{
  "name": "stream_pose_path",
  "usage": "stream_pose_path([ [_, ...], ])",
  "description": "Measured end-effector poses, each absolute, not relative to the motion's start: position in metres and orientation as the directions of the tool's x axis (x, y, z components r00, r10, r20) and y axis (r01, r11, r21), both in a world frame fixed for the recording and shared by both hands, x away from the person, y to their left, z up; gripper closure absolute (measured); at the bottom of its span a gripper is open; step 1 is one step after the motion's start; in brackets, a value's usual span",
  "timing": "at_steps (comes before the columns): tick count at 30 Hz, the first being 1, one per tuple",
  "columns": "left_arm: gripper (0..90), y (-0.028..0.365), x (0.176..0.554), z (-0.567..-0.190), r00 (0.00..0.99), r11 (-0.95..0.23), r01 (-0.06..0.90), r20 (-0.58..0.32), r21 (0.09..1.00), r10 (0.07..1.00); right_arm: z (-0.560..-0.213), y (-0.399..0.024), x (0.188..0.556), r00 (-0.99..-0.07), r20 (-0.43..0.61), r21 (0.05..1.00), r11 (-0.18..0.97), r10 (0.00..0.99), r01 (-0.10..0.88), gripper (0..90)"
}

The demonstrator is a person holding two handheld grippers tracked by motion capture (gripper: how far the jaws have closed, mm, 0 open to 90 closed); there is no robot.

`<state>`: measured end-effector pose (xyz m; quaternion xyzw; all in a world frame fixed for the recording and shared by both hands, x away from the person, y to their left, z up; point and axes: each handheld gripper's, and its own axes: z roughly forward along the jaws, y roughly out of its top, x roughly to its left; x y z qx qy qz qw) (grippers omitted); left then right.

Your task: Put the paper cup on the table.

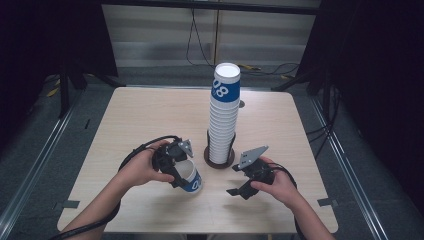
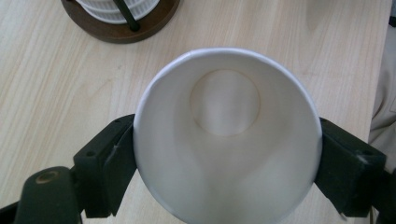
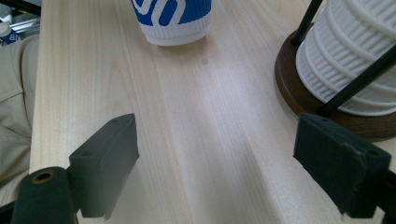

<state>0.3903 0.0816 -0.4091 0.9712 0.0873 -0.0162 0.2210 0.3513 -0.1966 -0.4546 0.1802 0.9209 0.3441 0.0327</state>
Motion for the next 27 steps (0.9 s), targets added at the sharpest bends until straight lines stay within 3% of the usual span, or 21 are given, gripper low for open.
stream_pose_path([
  [27, 14.5, 0.062, 0.379, -0.430, 0.992, -0.821, 0.129, -0.068, 0.557, 0.110, -0.460, -0.197, 0.350, -0.935, 0.056, 0.642, 0.704, 0.351, 0.303, 13.0],
])
